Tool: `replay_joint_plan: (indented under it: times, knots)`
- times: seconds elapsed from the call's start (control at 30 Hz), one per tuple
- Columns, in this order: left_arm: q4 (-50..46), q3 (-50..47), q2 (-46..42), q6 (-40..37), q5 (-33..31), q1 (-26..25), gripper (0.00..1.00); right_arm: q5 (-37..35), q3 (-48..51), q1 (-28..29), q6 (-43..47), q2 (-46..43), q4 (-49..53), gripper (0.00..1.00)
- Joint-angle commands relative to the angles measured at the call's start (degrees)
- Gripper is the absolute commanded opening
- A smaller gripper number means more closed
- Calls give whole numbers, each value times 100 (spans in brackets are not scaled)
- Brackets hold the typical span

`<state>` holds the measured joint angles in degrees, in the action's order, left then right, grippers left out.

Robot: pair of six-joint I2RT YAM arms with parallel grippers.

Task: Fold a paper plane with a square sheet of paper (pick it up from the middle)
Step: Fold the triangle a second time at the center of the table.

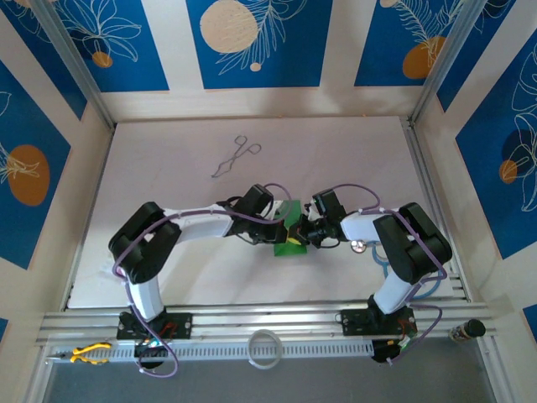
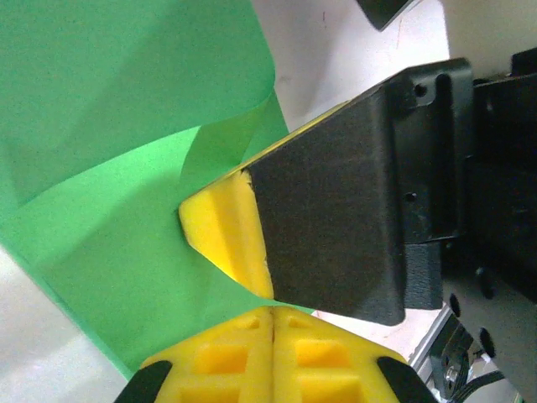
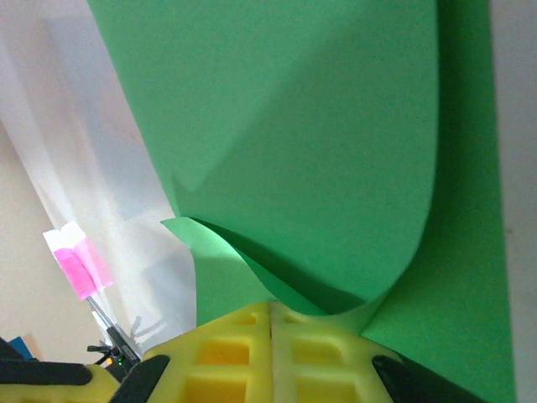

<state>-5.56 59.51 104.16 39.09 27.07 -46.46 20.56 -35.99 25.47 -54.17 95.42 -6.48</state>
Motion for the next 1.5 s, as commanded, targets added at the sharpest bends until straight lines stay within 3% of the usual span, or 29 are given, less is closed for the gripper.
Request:
replay_joint_plan:
  times: [0.0, 0.93, 1.47]
  knots:
    - [-147, 96, 156, -57, 210, -78, 0, -210, 4, -25, -46, 47, 420, 0]
    - [-570, -184, 307, -367, -430, -206, 0, -254, -14, -34, 13, 75, 541, 0]
    - [-221, -900, -91, 133, -299, -232, 0, -309, -26, -51, 69, 78, 624, 0]
